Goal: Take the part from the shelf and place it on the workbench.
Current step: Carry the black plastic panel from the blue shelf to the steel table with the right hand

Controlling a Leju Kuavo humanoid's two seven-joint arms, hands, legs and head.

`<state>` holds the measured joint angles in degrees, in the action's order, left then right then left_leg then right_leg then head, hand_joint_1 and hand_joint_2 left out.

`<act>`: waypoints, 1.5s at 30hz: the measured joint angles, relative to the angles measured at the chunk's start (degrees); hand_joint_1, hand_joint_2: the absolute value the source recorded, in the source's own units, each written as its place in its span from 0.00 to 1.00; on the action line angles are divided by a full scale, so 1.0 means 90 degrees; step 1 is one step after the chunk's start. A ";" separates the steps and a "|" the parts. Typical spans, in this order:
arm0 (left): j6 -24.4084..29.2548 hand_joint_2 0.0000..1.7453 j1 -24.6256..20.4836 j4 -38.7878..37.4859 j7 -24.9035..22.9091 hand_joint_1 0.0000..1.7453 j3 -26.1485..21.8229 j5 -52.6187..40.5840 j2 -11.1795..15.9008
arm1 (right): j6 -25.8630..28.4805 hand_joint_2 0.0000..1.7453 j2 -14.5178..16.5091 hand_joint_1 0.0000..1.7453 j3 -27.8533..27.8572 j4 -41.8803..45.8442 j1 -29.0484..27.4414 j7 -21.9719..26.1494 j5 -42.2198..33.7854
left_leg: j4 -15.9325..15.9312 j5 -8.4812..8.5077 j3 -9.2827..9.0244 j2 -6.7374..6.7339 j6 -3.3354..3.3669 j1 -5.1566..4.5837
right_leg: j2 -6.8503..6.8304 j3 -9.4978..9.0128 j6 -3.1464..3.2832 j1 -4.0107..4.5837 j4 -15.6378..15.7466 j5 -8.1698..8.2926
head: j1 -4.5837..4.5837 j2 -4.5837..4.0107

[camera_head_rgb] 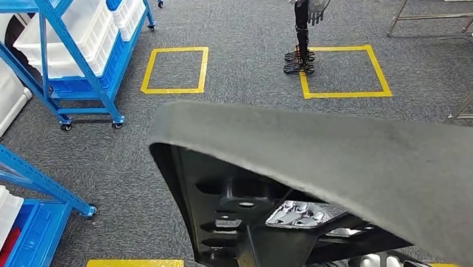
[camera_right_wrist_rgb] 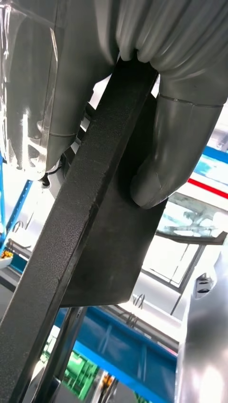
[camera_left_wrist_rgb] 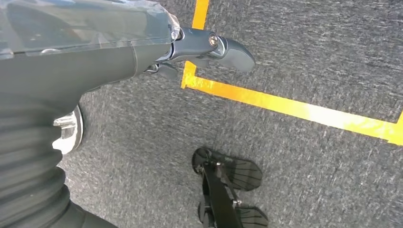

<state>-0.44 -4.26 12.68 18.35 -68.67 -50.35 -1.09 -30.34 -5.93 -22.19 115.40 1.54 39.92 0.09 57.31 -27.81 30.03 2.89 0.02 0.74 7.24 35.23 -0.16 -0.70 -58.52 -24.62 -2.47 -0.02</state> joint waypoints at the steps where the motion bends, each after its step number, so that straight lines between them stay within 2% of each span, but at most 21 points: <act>1: -0.0019 1.00 -0.0012 0.0000 0.0012 0.00 0.0000 -0.0004 0.0000 | -0.0010 1.00 0.0000 1.00 0.0021 0.0020 -0.0005 0.0004 0.0013 | -0.0034 0.0032 -0.0005 -0.0076 0.0053 0.0004 | -0.0131 0.0041 -0.0028 0.0011 -0.0077 -0.0062 | 0.0000 0.0000; 4: -0.0067 1.00 -0.0002 0.0000 0.0013 0.00 0.0000 -0.0051 0.0000 | 0.0005 1.00 0.0008 1.00 0.0044 0.0066 0.0010 0.0004 0.0120 | -0.0090 0.0086 0.0013 -0.0340 0.0163 -0.0024 | -0.0665 0.0477 -0.0074 0.0026 -0.1037 -0.0642 | 0.0000 0.0000; 6: -0.0083 1.00 0.0010 0.0000 -0.0021 0.00 0.0000 -0.0099 0.0000 | 0.0021 1.00 0.0013 1.00 0.0044 0.0081 0.0007 -0.0042 0.0179 | -0.0079 0.0087 0.0043 -0.0524 0.0175 -0.0056 | -0.0741 0.0771 -0.0101 0.0003 -0.1719 -0.0908 | 0.0000 0.0000; 7: -0.0091 1.00 0.0005 0.0000 -0.0038 0.00 0.0000 -0.0114 0.0000 | 0.0027 1.00 0.0015 1.00 0.0044 0.0089 0.0007 -0.0078 0.0188 | -0.0075 0.0087 0.0052 -0.0612 0.0176 -0.0066 | -0.0760 0.0755 -0.0107 -0.0005 -0.1752 -0.0872 | 0.0000 0.0000; 11: -0.0104 1.00 -0.0035 0.0000 -0.0059 0.00 0.0000 -0.0135 0.0000 | 0.0030 1.00 0.0019 1.00 0.0059 0.0156 0.0048 -0.0161 0.0164 | -0.0053 0.0061 0.0031 -0.0894 0.0132 -0.0104 | -0.1141 -0.0170 -0.0027 0.0047 -0.0221 -0.0298 | 0.0000 0.0000; 13: -0.0097 1.00 -0.0043 0.0000 -0.0078 0.00 0.0000 -0.0130 -0.0001 | 0.0014 1.00 0.0025 1.00 0.0063 0.0182 0.0076 -0.0166 0.0120 | -0.0041 0.0044 0.0018 -0.1002 0.0074 -0.0124 | -0.1219 -0.0305 0.0041 0.0101 0.0068 -0.0270 | -0.0001 0.0000; 15: -0.0072 1.00 -0.0060 0.0000 -0.0119 0.00 0.0000 -0.0104 -0.0007 | -0.0029 1.00 0.0031 1.00 0.0066 0.0188 0.0091 -0.0166 0.0059 | -0.0030 0.0023 0.0007 -0.1060 0.0004 -0.0117 | -0.1070 -0.0285 0.0097 0.0091 0.0094 -0.0226 | -0.0001 0.0000; 17: -0.0024 1.00 -0.0071 0.0000 -0.0147 0.00 -0.0009 -0.0067 -0.0014 | -0.0086 1.00 0.0049 1.00 0.0066 0.0175 0.0125 -0.0154 0.0010 | 0.0191 -0.0154 0.0087 -0.0798 -0.0070 -0.0086 | -0.0944 -0.0284 0.0169 0.0051 0.0144 -0.0172 | 0.0000 0.0000; 19: 0.0026 1.00 -0.0054 0.0000 -0.0154 0.00 -0.0033 -0.0032 -0.0012 | -0.0123 1.00 0.0084 1.00 0.0066 0.0144 0.0160 -0.0140 -0.0009 | 0.0905 -0.0562 0.0401 -0.0450 -0.0127 -0.0053 | -0.0816 -0.0266 0.0219 0.0036 0.0162 -0.0136 | 0.0000 0.0000; 21: 0.0045 1.00 -0.0024 0.0000 -0.0157 0.00 -0.0066 -0.0010 -0.0007 | -0.0134 1.00 0.0111 1.00 0.0066 0.0105 0.0166 -0.0135 -0.0009 | 0.1707 -0.0868 0.0775 -0.0366 -0.0159 -0.0040 | -0.0654 -0.0237 0.0228 0.0041 0.0155 -0.0117 | 0.0000 0.0000; 22: 0.0046 1.00 -0.0014 0.0000 -0.0158 0.00 -0.0082 -0.0006 -0.0006 | -0.0135 1.00 0.0116 1.00 0.0066 0.0085 0.0165 -0.0133 -0.0008 | 0.1842 -0.0848 0.0842 -0.0361 -0.0171 -0.0028 | -0.0567 -0.0231 0.0223 0.0040 0.0147 -0.0110 | 0.0000 0.0000; 24: 0.0056 1.00 -0.0012 0.0000 -0.0162 0.00 -0.0116 0.0007 -0.0005 | -0.0142 1.00 0.0124 1.00 0.0066 0.0055 0.0165 -0.0130 -0.0008 | 0.1321 -0.0454 0.0603 -0.0310 -0.0188 0.0016 | -0.0398 -0.0232 0.0197 0.0032 0.0121 -0.0106 | 0.0000 0.0000; 26: 0.0112 1.00 -0.0013 0.0000 -0.0173 0.00 -0.0150 0.0051 -0.0003 | -0.0162 1.00 0.0132 1.00 0.0066 0.0034 0.0166 -0.0101 -0.0008 | 0.0450 -0.0100 0.0207 -0.0040 -0.0193 0.0074 | -0.0243 -0.0209 0.0138 0.0025 0.0066 -0.0115 | 0.0000 0.0000; 28: 0.0188 1.00 -0.0015 0.0001 -0.0189 0.00 -0.0191 0.0114 0.0001 | -0.0183 1.00 0.0138 1.00 0.0066 0.0012 0.0157 -0.0050 -0.0008 | 0.0075 -0.0033 0.0044 0.0149 -0.0153 0.0078 | -0.0106 -0.0148 0.0048 0.0018 0.0037 -0.0095 | -0.0001 0.0000; 30: 0.0231 1.00 -0.0029 0.0002 -0.0189 0.00 -0.0243 0.0159 0.0016 | -0.0205 1.00 0.0142 1.00 0.0067 -0.0014 0.0154 -0.0027 -0.0017 | 0.0050 -0.0008 0.0044 0.0045 -0.0066 0.0055 | 0.0012 -0.0090 -0.0043 0.0002 0.0052 -0.0048 | -0.0001 0.0000; 32: 0.0229 1.00 -0.0042 0.0007 -0.0171 0.00 -0.0287 0.0174 0.0053 | -0.0221 1.00 0.0142 1.00 0.0077 -0.0037 0.0205 -0.0060 -0.0063 | 0.0004 0.0046 0.0050 -0.0116 0.0041 0.0055 | -0.0197 0.0021 -0.0099 0.0007 -0.0119 -0.0162 | 0.0000 0.0000; 34: 0.0188 1.00 -0.0033 0.0011 -0.0160 0.00 -0.0306 0.0167 0.0100 | -0.0217 1.00 0.0142 1.00 0.0089 -0.0056 0.0305 -0.0141 -0.0132 | -0.0023 0.0075 0.0067 -0.0301 0.0115 0.0032 | -0.0587 0.0335 -0.0124 0.0018 -0.0775 -0.0547 | 0.0000 0.0000; 37: 0.0128 1.00 -0.0017 0.0012 -0.0159 0.00 -0.0309 0.0145 0.0160 | -0.0188 1.00 0.0142 1.00 0.0132 -0.0087 0.0366 -0.0231 -0.0186 | -0.0020 0.0074 0.0098 -0.0570 0.0142 -0.0019 | -0.0755 0.0796 -0.0145 -0.0001 -0.1811 -0.0935 | 0.0000 0.0000; 39: 0.0118 1.00 -0.0035 0.0012 -0.0158 0.00 -0.0309 0.0138 0.0185 | -0.0166 1.00 0.0141 1.00 0.0174 -0.0107 0.0368 -0.0251 -0.0201 | -0.0019 0.0068 0.0095 -0.0724 0.0137 -0.0033 | -0.0824 0.0554 -0.0124 0.0000 -0.1435 -0.0671 | 0.0000 0.0000; 42: 0.0092 1.00 -0.0054 0.0010 -0.0150 0.00 -0.0308 0.0128 0.0203 | -0.0134 1.00 0.0141 1.00 0.0206 -0.0112 0.0401 -0.0245 -0.0205 | -0.0006 0.0034 0.0060 -0.0910 0.0080 -0.0073 | -0.1219 -0.0155 -0.0022 0.0086 -0.0162 -0.0243 | 0.0000 0.0000; 45: 0.0028 1.00 -0.0077 0.0010 -0.0142 0.00 -0.0308 0.0111 0.0221 | -0.0112 1.00 0.0138 1.00 0.0231 -0.0110 0.0437 -0.0252 -0.0199 | -0.0007 0.0006 0.0032 -0.1113 -0.0011 -0.0093 | -0.1179 -0.0222 0.0073 0.0144 0.0066 -0.0216 | -0.0001 0.0000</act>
<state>-0.19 -4.95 12.76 17.07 -71.45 -49.35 0.90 -31.35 -4.69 -20.11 114.41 5.47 37.65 -1.70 57.25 -27.75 30.32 -7.12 -0.08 -0.09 -3.37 33.23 0.49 0.60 -57.92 -26.56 -2.48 -0.02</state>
